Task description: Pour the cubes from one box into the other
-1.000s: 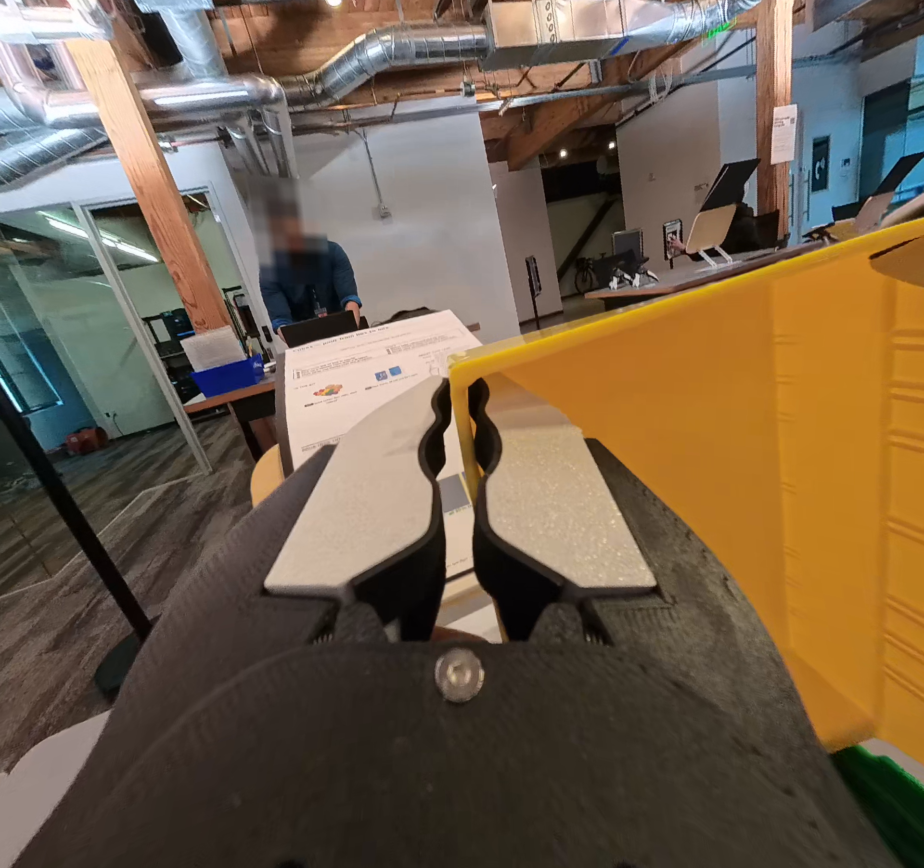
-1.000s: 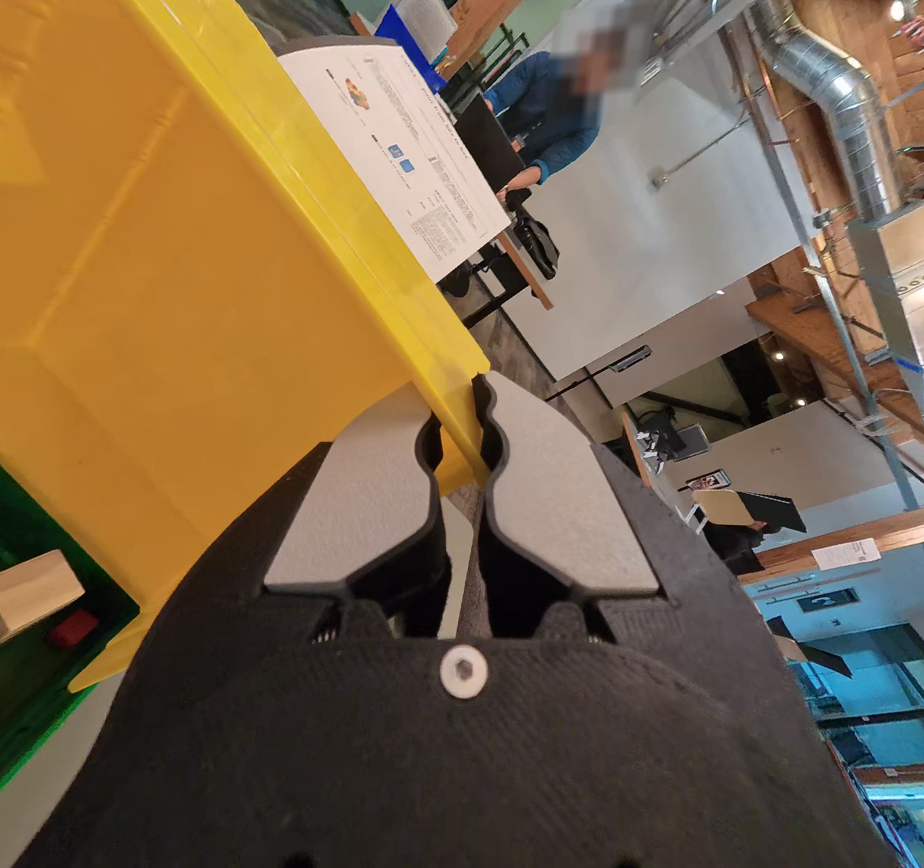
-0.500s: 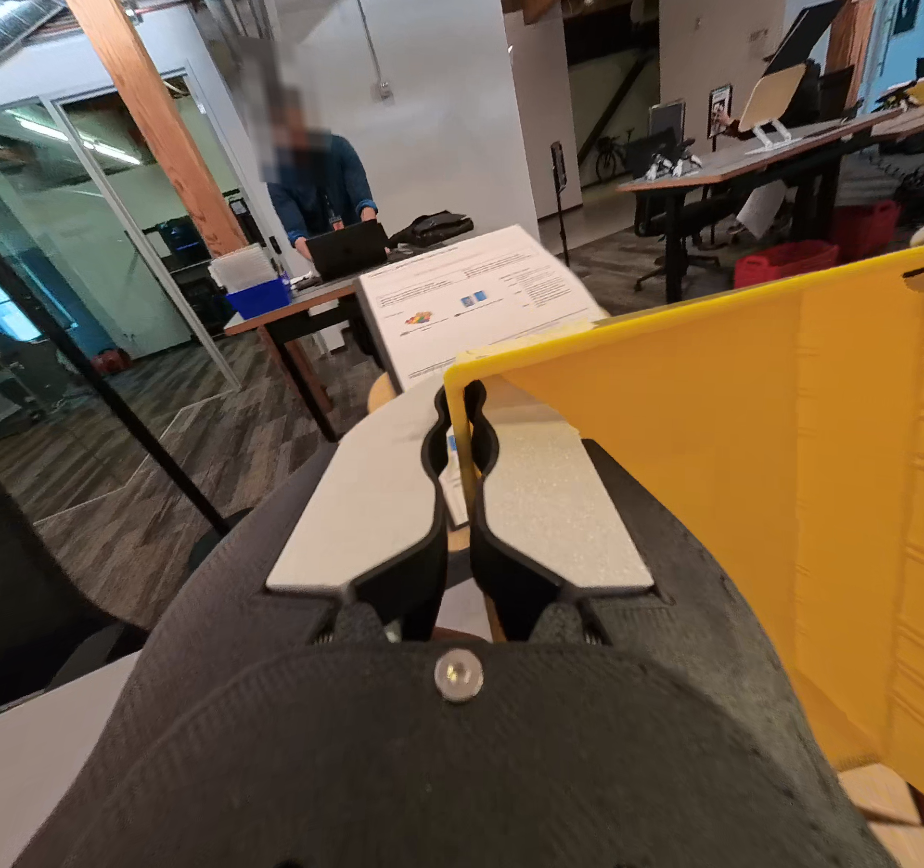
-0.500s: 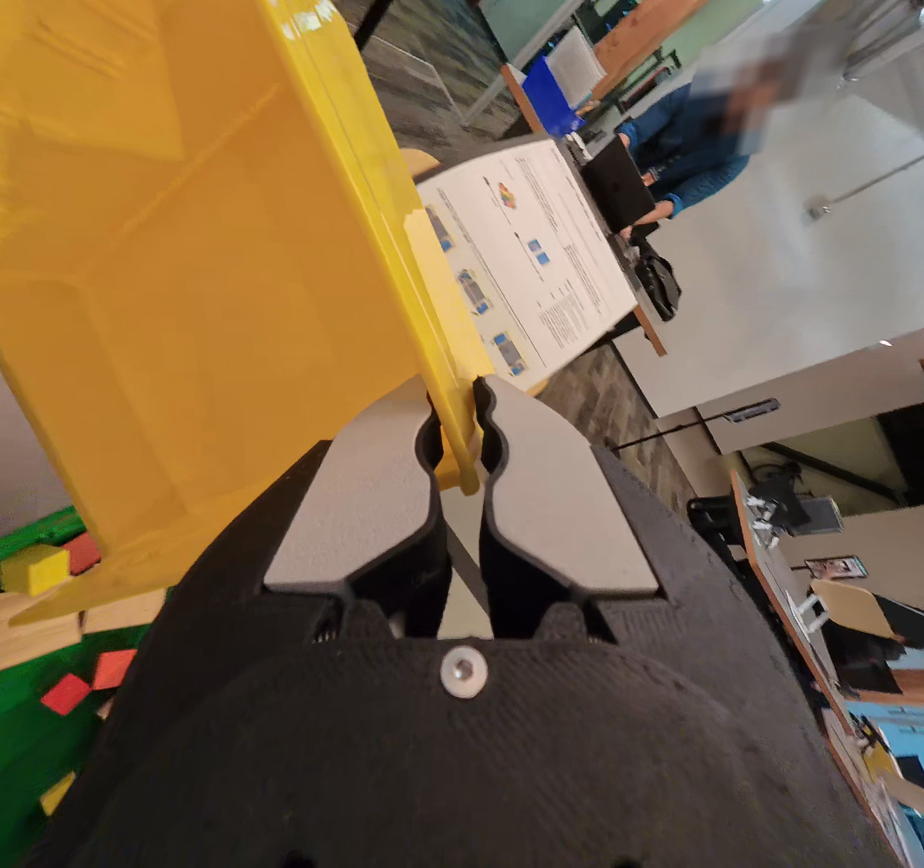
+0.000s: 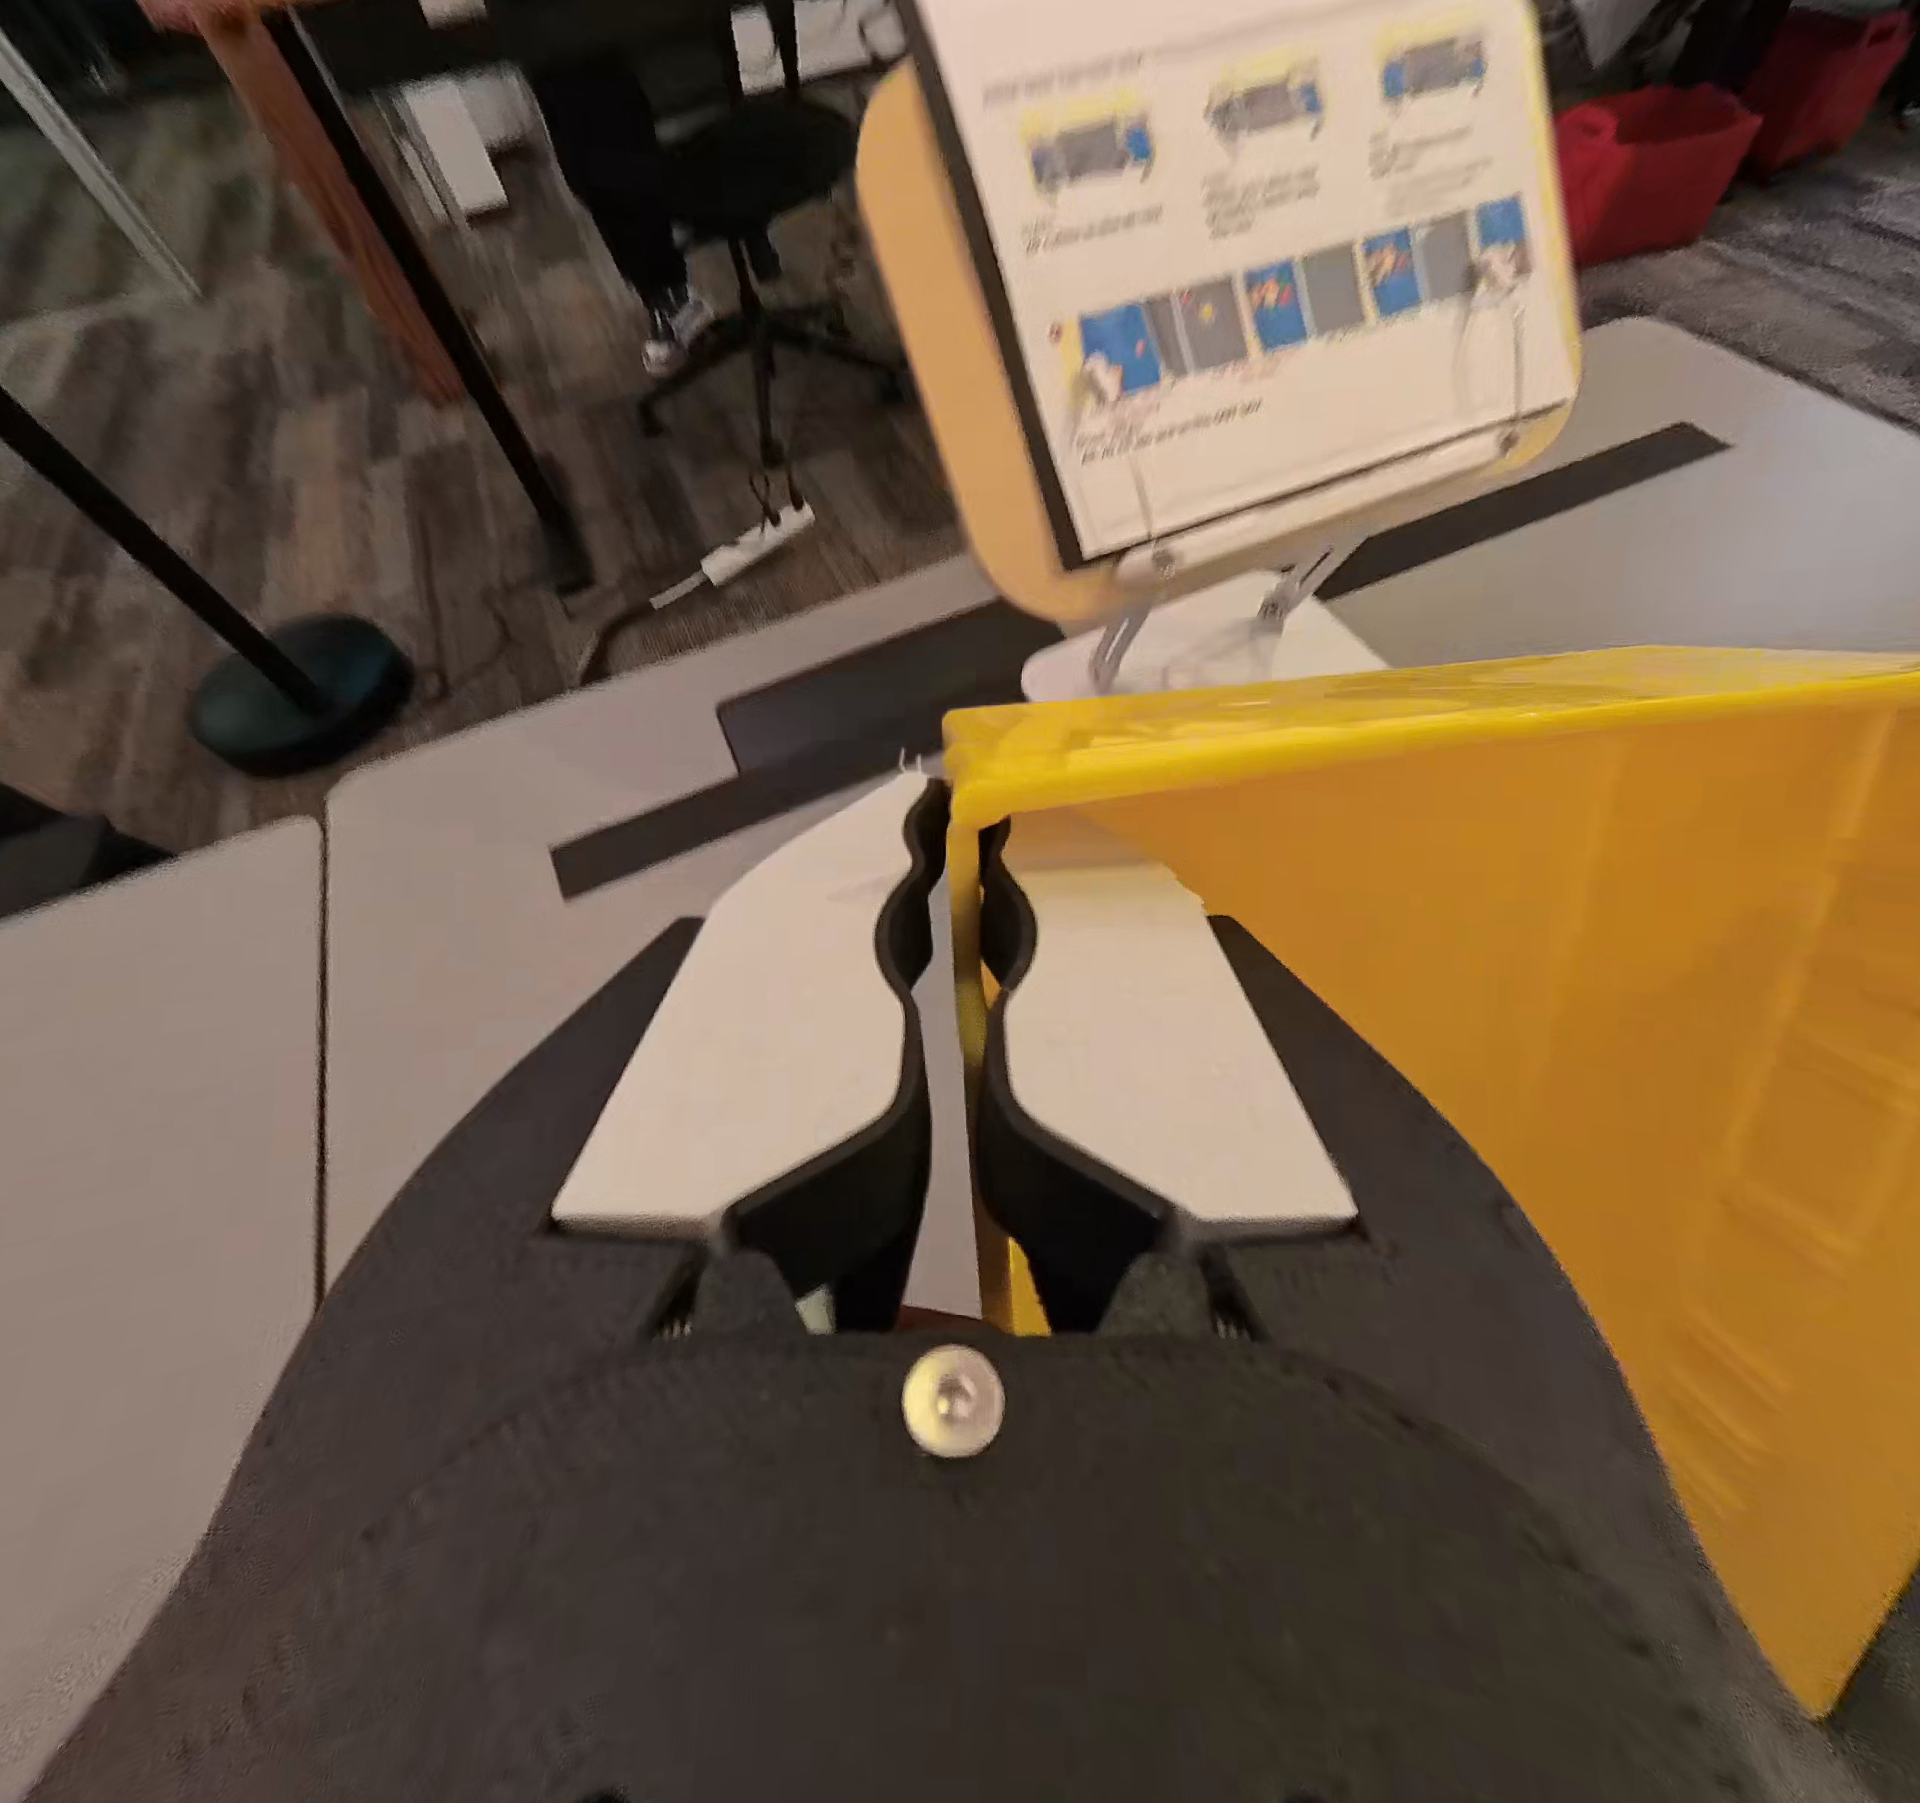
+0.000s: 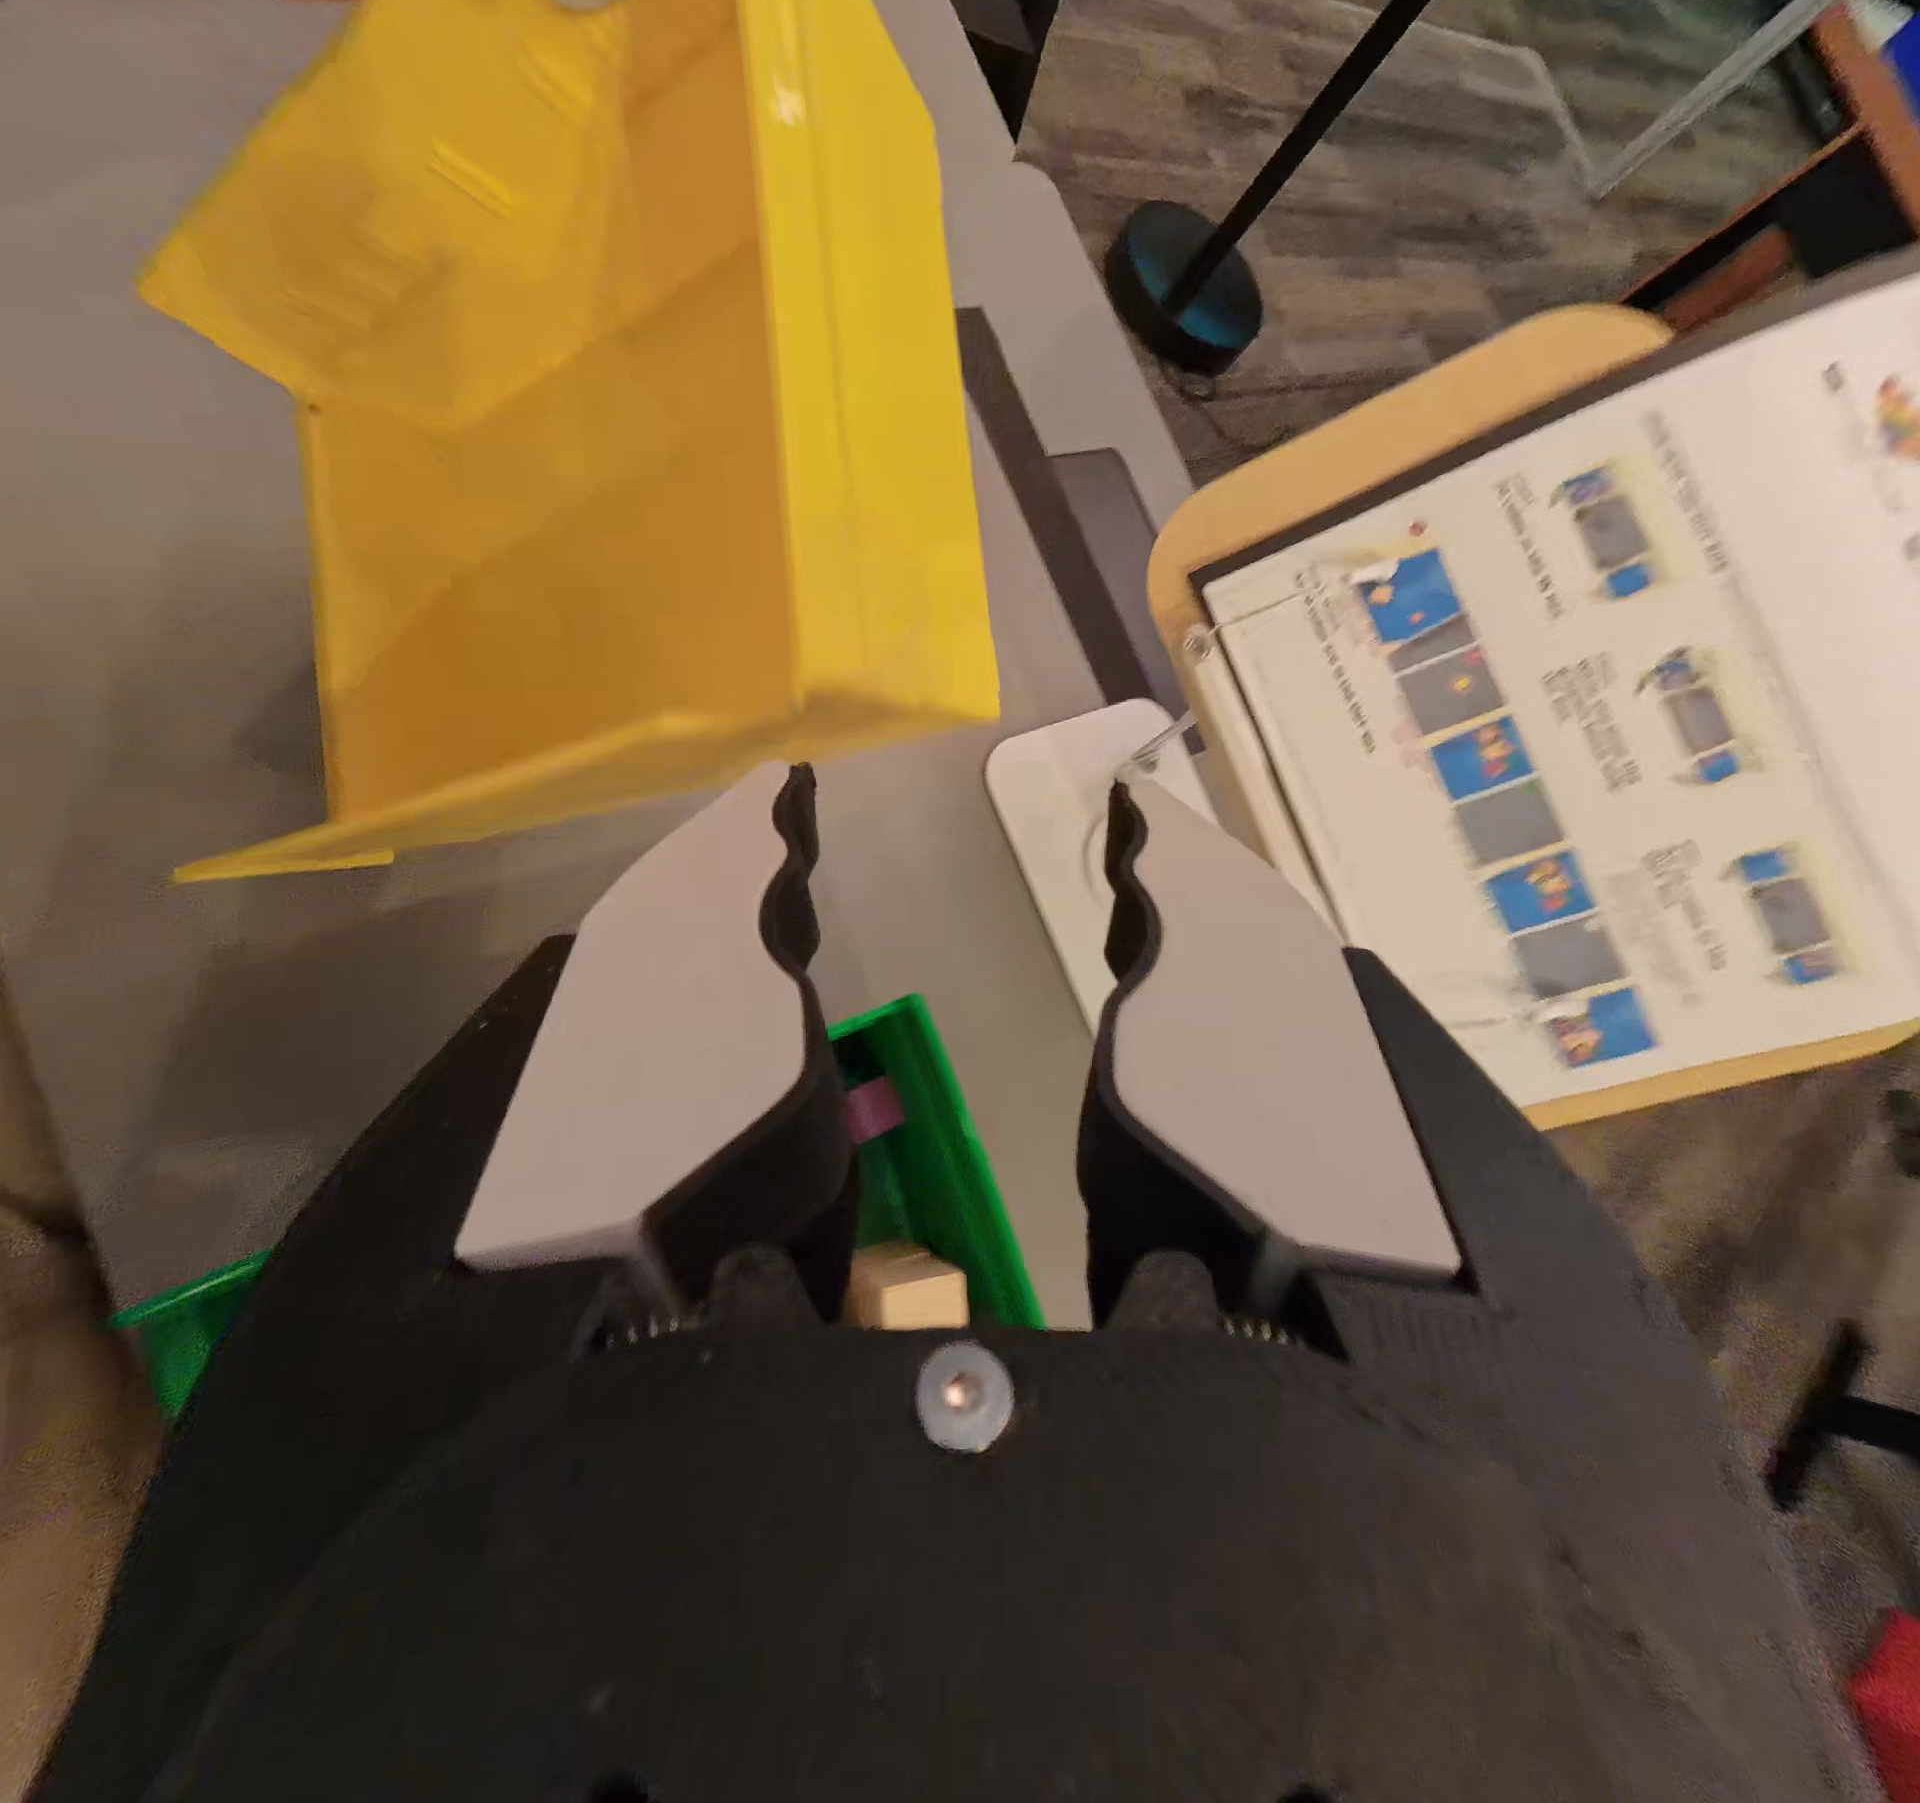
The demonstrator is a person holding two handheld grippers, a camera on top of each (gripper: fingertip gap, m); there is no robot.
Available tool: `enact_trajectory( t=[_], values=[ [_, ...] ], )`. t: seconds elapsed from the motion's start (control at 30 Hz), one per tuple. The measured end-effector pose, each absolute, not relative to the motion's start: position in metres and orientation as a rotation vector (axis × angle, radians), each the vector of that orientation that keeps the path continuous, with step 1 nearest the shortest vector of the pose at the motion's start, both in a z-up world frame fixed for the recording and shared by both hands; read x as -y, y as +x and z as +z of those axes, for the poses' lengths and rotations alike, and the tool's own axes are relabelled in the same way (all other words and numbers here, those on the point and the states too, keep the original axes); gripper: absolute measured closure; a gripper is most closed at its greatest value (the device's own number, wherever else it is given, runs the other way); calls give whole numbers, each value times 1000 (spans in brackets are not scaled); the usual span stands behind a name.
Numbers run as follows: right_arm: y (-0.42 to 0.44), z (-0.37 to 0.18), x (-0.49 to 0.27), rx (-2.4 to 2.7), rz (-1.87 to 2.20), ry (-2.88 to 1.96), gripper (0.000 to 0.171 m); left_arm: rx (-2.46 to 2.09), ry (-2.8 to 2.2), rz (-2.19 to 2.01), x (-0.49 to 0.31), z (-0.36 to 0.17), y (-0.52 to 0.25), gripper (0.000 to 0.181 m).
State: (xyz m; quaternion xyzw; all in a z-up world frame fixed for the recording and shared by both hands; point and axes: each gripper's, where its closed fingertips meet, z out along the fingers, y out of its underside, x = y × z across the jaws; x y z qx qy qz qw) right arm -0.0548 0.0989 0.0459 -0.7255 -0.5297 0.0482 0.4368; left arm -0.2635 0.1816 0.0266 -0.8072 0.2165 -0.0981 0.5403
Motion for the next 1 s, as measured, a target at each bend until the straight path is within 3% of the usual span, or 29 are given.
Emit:
enact_trajectory(
  t=[0.03,0.33,0.73,1.0],
  values=[
    [-45,41,-97,1300,144,-1826,122,-505,-1958,-240,-184,14,-272,178],
    [66,-41,-71,1039,413,-2129,122,-342,-2282,-404,-209,-94,-329,177],
    [189,-166,-19,737,214,-2486,120,-408,-2542,-331,-234,-149,-339,177],
    [191,-185,-1,699,259,-2549,119,-454,-2581,-310,-232,-168,-347,161]
  ],
)
